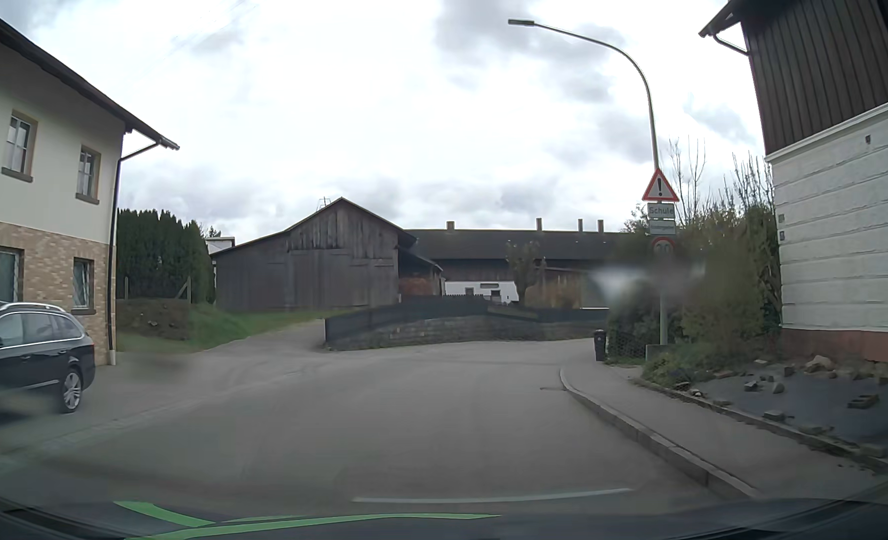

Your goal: Follow the waypoints while adhering to traffic rules and regulations

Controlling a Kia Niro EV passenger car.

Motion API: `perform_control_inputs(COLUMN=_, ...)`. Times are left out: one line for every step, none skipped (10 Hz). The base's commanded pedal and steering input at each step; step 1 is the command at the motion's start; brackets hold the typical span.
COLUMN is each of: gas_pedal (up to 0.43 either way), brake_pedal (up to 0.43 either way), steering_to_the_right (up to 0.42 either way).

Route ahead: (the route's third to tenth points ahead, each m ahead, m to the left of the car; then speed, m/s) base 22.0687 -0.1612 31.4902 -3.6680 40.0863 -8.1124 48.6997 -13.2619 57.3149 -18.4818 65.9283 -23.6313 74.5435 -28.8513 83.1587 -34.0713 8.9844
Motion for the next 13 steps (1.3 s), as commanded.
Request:
perform_control_inputs(gas_pedal=0.0, brake_pedal=0.018, steering_to_the_right=0.03)
perform_control_inputs(gas_pedal=0.0, brake_pedal=0.018, steering_to_the_right=0.03)
perform_control_inputs(gas_pedal=0.0, brake_pedal=0.012, steering_to_the_right=0.031)
perform_control_inputs(gas_pedal=0.0, brake_pedal=0.012, steering_to_the_right=0.03)
perform_control_inputs(gas_pedal=0.0, brake_pedal=0.006, steering_to_the_right=0.032)
perform_control_inputs(gas_pedal=0.0, brake_pedal=0.006, steering_to_the_right=0.039)
perform_control_inputs(gas_pedal=0.0, brake_pedal=0.0, steering_to_the_right=0.045)
perform_control_inputs(gas_pedal=0.0, brake_pedal=0.0, steering_to_the_right=0.046)
perform_control_inputs(gas_pedal=0.0, brake_pedal=0.0, steering_to_the_right=0.049)
perform_control_inputs(gas_pedal=0.0, brake_pedal=0.0, steering_to_the_right=0.052)
perform_control_inputs(gas_pedal=0.0, brake_pedal=0.0, steering_to_the_right=0.054)
perform_control_inputs(gas_pedal=0.0, brake_pedal=0.0, steering_to_the_right=0.057)
perform_control_inputs(gas_pedal=0.0, brake_pedal=0.0, steering_to_the_right=0.06)
